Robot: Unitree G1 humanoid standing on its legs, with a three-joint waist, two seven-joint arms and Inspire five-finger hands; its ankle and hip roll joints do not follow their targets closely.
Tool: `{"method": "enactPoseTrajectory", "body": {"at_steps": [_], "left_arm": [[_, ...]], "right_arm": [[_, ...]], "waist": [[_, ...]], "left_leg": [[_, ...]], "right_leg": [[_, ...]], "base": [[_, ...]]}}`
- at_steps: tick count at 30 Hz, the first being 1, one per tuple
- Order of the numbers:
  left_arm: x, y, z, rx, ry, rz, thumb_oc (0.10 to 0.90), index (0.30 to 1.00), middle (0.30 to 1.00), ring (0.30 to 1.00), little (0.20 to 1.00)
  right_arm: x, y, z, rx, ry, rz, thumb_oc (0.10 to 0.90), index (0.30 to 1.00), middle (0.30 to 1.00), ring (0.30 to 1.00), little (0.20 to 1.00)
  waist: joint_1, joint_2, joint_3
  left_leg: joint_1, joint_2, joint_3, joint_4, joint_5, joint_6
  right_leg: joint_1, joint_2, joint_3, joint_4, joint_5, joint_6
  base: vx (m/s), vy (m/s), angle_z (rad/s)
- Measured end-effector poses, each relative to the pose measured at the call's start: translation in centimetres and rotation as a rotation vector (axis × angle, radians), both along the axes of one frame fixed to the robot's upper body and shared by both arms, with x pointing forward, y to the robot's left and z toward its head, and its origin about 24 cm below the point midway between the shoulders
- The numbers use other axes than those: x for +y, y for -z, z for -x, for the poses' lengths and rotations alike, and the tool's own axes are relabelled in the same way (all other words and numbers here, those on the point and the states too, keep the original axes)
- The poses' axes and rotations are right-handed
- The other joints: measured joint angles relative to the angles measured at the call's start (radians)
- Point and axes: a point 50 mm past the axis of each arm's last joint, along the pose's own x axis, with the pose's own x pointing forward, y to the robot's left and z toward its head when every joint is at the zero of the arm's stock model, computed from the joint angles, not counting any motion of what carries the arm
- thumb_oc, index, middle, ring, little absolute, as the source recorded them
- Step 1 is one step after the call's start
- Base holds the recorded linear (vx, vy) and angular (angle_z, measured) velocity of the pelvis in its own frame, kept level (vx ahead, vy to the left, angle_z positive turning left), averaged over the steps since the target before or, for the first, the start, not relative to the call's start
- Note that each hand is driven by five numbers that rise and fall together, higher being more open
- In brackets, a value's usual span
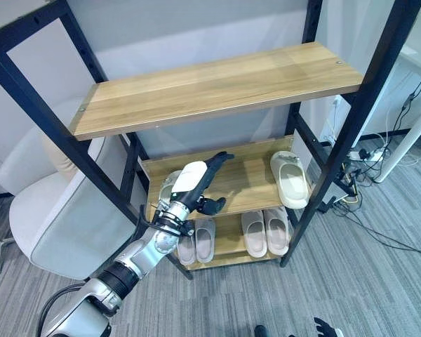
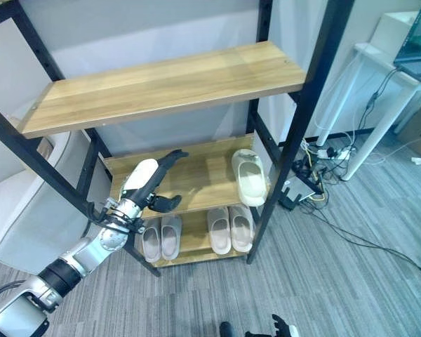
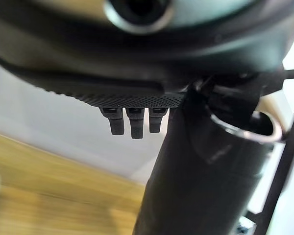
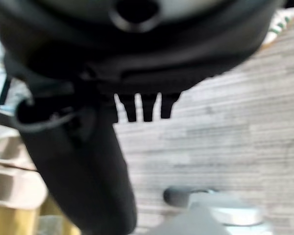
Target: Arrange the slippers neatly on the shoe rack.
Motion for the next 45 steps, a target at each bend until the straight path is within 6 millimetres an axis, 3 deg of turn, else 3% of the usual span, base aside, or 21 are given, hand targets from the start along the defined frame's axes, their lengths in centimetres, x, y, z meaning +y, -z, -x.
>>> {"method": "enactPoseTrajectory", "body": {"at_steps": [4, 11, 27, 34, 40, 45], "left_arm": [[2.2, 0.4, -0.6, -0.023, -0.095, -0.088, 0.8, 0.9, 0.9, 0.9, 0.9], [4.2, 0.1, -1.1, -0.049, -0.206, -0.101, 0.8, 0.9, 0.9, 0.9, 0.9], [4.2, -2.2, -4.0, -0.188, -0.203, -0.442, 0.8, 0.9, 0.9, 0.9, 0.9], [4.5, -3.1, -4.1, -0.234, -0.215, -0.483, 0.8, 0.9, 0.9, 0.9, 0.9], [4.3, -4.7, -3.1, -0.311, -0.197, -0.411, 0.8, 0.9, 0.9, 0.9, 0.9], [5.5, -4.3, -3.3, -0.312, -0.241, -0.516, 0.8, 0.9, 0.9, 0.9, 0.9]], "right_arm": [[0.0, 0.0, -0.1, -0.007, -0.002, 0.001, 0.8, 0.9, 0.9, 0.9, 0.9], [0.1, -0.2, -0.9, -0.036, -0.01, 0.0, 0.8, 0.9, 0.9, 0.9, 0.9], [0.3, -0.5, -2.3, -0.081, -0.034, -0.001, 0.8, 0.9, 0.9, 0.9, 0.9], [0.4, -0.7, -3.0, -0.109, -0.042, -0.003, 0.8, 0.9, 0.9, 0.9, 0.9], [0.5, -0.7, -3.0, -0.116, -0.054, -0.003, 0.8, 0.9, 0.9, 0.9, 0.9], [0.7, -0.8, -3.2, -0.119, -0.081, 0.004, 0.8, 0.9, 0.9, 0.9, 0.9]], "waist": [[-0.002, -0.01, 0.007], [-0.002, -0.017, 0.011], [-0.015, -0.031, 0.016], [-0.009, -0.047, 0.026], [0.003, -0.08, 0.04], [0.004, -0.084, 0.038]], "left_leg": [[-0.007, 0.0, 0.0, 0.0, 0.0, 0.0], [-0.037, -0.002, -0.001, 0.001, 0.0, 0.0], [-0.109, -0.007, 0.01, 0.001, 0.004, 0.003], [-0.111, -0.007, 0.014, 0.001, 0.004, 0.003], [-0.097, -0.006, 0.01, 0.001, 0.004, 0.003], [-0.092, -0.009, 0.009, 0.001, 0.008, 0.005]], "right_leg": [[-0.007, -0.001, -0.004, 0.0, 0.005, -0.005], [-0.036, -0.002, -0.006, 0.001, 0.009, -0.004], [-0.113, -0.006, 0.005, 0.008, 0.02, -0.003], [-0.118, -0.006, 0.007, 0.008, 0.02, -0.002], [-0.101, -0.006, 0.004, 0.008, 0.02, -0.002], [-0.097, -0.008, 0.004, 0.007, 0.022, -0.001]], "base": [[0.0, 0.0, 0.0], [0.0, 0.0, 0.0], [0.0, 0.004, -0.01], [0.0, 0.001, 0.0], [0.02, -0.007, 0.01], [0.0, 0.0, 0.0]]}}
